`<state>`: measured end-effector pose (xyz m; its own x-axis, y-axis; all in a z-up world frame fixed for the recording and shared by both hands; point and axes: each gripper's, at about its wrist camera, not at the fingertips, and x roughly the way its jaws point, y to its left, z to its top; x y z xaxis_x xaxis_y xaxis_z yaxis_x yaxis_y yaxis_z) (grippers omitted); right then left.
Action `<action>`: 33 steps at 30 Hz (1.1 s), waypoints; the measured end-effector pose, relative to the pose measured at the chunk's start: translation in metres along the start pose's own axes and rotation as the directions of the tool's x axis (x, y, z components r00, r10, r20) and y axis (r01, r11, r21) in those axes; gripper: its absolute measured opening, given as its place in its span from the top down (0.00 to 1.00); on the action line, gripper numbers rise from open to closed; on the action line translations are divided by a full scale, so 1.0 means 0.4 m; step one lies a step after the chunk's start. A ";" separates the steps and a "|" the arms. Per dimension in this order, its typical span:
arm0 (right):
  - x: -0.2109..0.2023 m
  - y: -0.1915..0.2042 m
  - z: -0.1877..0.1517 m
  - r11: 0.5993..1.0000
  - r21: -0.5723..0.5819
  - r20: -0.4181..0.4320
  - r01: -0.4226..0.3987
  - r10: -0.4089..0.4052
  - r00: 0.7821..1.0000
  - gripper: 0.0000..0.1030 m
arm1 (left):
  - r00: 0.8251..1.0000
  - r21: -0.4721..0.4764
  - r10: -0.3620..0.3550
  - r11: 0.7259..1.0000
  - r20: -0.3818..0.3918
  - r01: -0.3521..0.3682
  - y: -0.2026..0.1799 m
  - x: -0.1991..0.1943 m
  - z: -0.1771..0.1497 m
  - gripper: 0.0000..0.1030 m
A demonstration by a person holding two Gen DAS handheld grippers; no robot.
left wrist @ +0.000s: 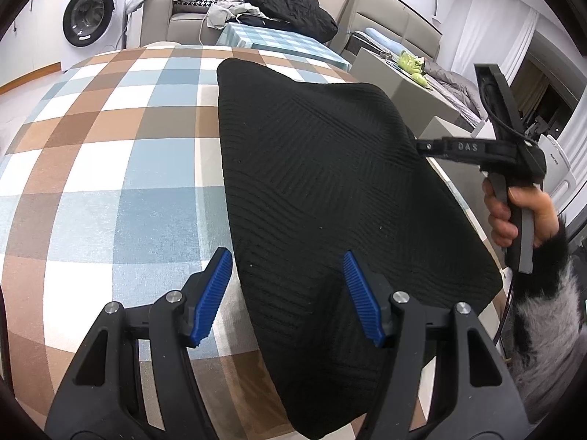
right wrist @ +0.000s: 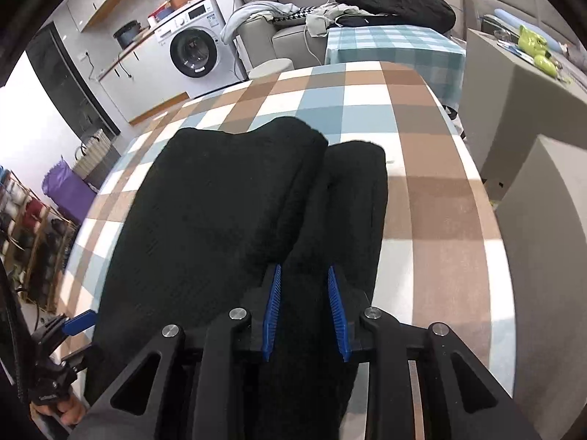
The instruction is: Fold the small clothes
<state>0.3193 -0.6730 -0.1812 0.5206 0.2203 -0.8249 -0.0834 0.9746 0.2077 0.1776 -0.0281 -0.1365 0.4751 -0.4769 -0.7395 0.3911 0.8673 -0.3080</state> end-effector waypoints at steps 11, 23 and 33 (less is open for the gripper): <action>0.026 -0.027 -0.011 0.997 -0.064 -0.029 -0.031 0.029 0.999 0.74 | 1.000 -0.020 0.006 1.000 -0.007 -0.007 0.021 0.008 0.002 0.41; 0.076 0.019 0.098 0.996 -0.090 0.023 -0.012 0.014 1.000 0.77 | 1.000 -0.024 0.014 1.000 -0.003 -0.014 0.024 0.010 0.006 0.41; -0.032 0.034 0.099 0.994 -0.078 0.257 0.073 -0.051 0.965 0.97 | 1.000 -0.020 0.013 1.000 -0.001 -0.013 0.023 0.007 0.003 0.41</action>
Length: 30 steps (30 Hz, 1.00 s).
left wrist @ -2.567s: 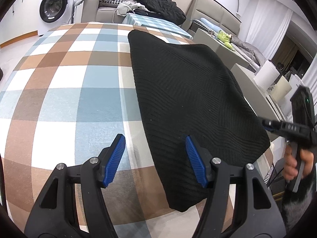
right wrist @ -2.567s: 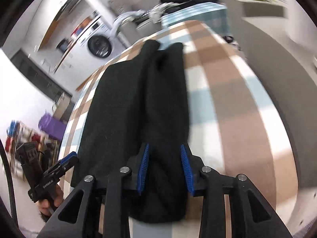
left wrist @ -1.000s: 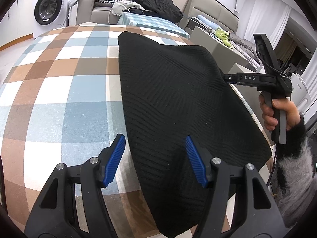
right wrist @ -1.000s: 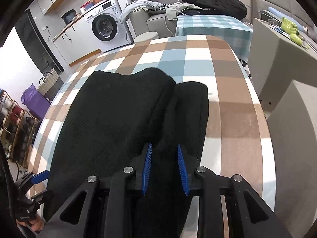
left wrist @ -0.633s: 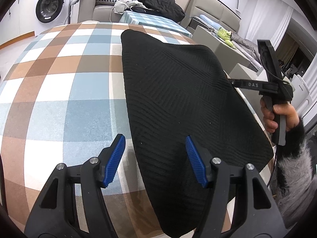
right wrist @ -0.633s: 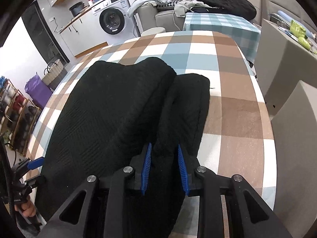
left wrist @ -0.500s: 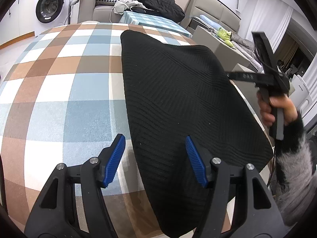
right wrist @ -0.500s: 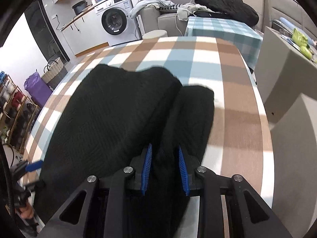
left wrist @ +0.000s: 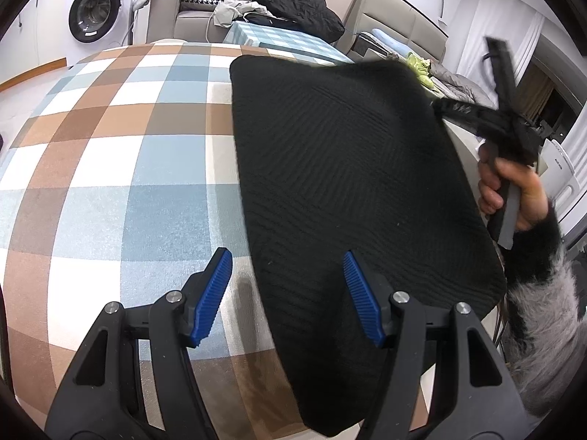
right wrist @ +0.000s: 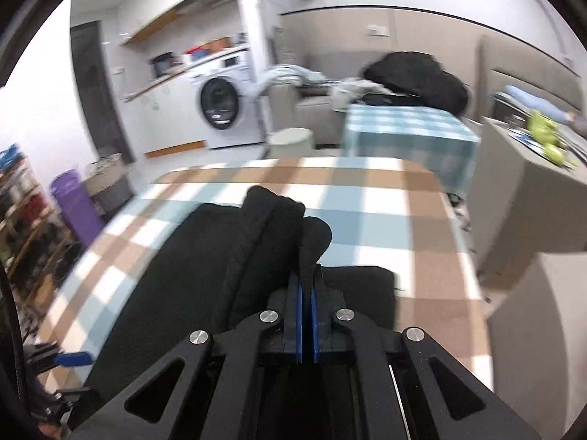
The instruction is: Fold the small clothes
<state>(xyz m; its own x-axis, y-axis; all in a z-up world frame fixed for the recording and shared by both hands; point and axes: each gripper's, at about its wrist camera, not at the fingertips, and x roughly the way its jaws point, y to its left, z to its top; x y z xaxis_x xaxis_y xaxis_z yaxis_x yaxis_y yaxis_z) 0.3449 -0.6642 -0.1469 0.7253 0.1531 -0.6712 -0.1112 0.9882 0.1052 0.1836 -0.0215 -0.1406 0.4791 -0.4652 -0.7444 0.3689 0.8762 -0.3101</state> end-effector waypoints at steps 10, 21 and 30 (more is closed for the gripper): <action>-0.062 -0.076 -0.096 0.989 0.118 -0.135 0.084 -0.068 0.989 0.81 | 1.000 -0.006 0.002 1.000 0.003 -0.002 0.004 -0.008 -0.014 0.41; -0.272 0.061 -0.364 0.955 0.227 -0.182 -0.189 0.232 0.955 0.60 | 1.000 0.021 -0.017 1.000 0.018 0.016 -0.023 -0.032 -0.030 0.41; -0.292 0.050 -0.391 0.940 0.248 -0.133 -0.235 0.274 0.953 0.93 | 1.000 0.043 -0.026 0.999 0.015 0.026 -0.048 -0.062 -0.062 0.41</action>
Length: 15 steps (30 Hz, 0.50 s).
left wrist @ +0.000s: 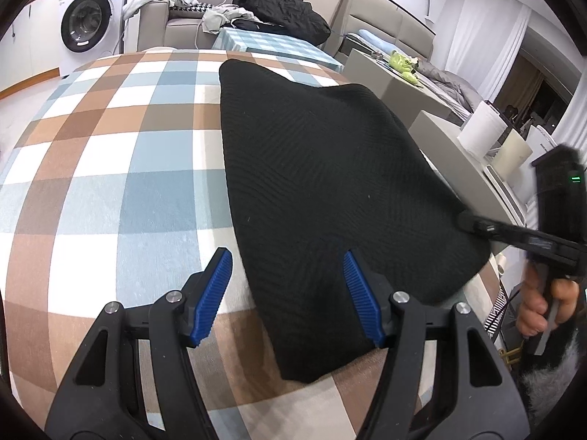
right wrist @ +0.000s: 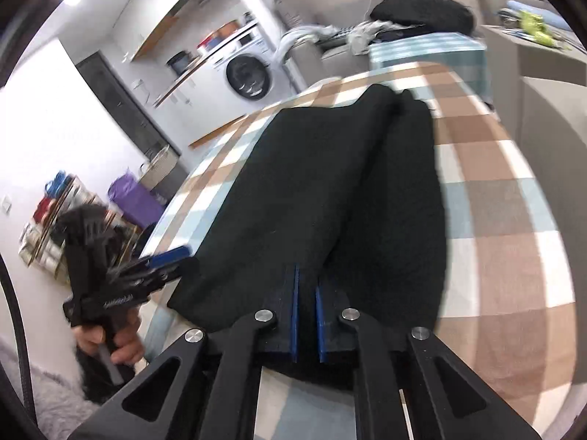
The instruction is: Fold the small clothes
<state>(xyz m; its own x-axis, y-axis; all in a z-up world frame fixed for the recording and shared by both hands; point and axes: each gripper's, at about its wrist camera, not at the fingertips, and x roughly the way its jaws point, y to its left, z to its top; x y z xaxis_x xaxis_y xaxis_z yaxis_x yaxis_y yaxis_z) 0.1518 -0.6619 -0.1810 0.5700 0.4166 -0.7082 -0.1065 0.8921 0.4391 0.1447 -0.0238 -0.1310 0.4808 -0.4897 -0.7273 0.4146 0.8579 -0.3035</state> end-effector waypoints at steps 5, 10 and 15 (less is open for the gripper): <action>0.014 -0.045 -0.024 0.997 0.078 -0.015 -0.023 0.024 1.000 0.82 | 1.000 0.022 0.001 1.000 -0.022 0.000 -0.011 0.001 -0.018 0.41; -0.002 -0.016 -0.062 0.998 -0.050 0.009 -0.029 0.029 1.000 0.59 | 0.999 0.064 -0.028 0.998 -0.032 0.030 -0.030 -0.008 -0.044 0.41; -0.005 -0.009 -0.057 0.994 -0.103 0.016 -0.024 0.026 1.000 0.89 | 0.999 0.116 -0.014 0.993 -0.045 0.020 -0.048 -0.014 -0.079 0.41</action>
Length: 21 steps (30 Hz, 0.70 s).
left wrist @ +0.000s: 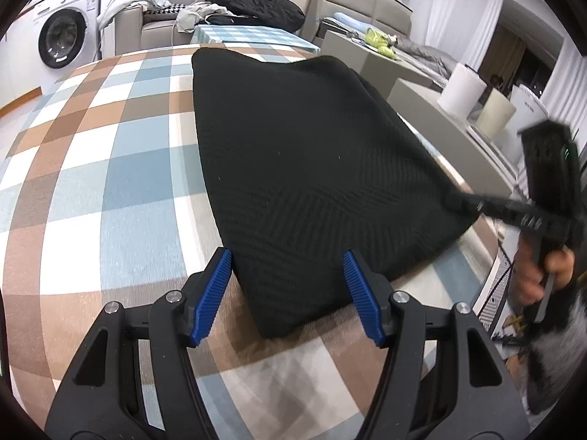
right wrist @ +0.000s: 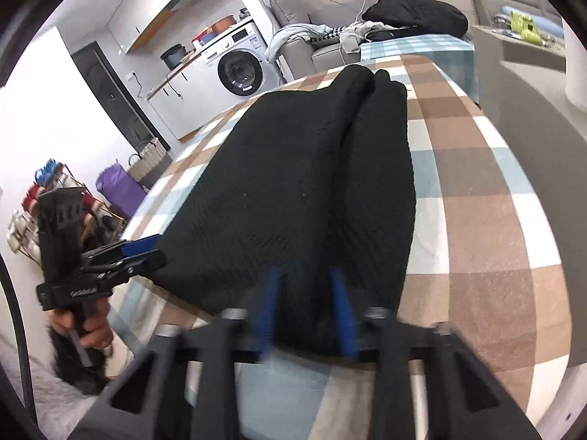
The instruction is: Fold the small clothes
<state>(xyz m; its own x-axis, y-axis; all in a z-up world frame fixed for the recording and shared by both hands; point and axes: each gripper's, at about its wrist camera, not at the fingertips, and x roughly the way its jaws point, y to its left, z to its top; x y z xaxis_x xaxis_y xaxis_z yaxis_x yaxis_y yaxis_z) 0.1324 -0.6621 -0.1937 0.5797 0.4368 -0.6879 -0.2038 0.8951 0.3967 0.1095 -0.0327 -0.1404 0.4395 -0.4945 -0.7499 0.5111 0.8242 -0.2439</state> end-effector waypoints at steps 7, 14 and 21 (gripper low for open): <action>-0.010 -0.031 -0.015 0.996 0.025 -0.026 0.091 -0.090 0.996 0.87 | 1.000 0.015 -0.005 1.000 -0.028 0.006 -0.006 -0.007 -0.020 0.41; -0.026 0.005 -0.019 0.995 -0.030 0.002 0.096 -0.096 0.995 0.70 | 1.000 0.017 -0.006 1.000 -0.021 0.006 -0.018 0.011 0.006 0.41; -0.061 -0.019 -0.030 0.988 0.039 -0.006 0.149 -0.148 0.989 0.55 | 1.000 0.008 -0.012 1.000 -0.027 0.012 -0.008 0.006 -0.006 0.41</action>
<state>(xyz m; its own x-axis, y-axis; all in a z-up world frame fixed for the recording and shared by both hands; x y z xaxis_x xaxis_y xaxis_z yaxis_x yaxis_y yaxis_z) 0.1103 -0.6787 -0.1873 0.5985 0.2997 -0.7429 -0.0845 0.9458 0.3135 0.1071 -0.0359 -0.1429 0.4131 -0.4965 -0.7635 0.5219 0.8160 -0.2483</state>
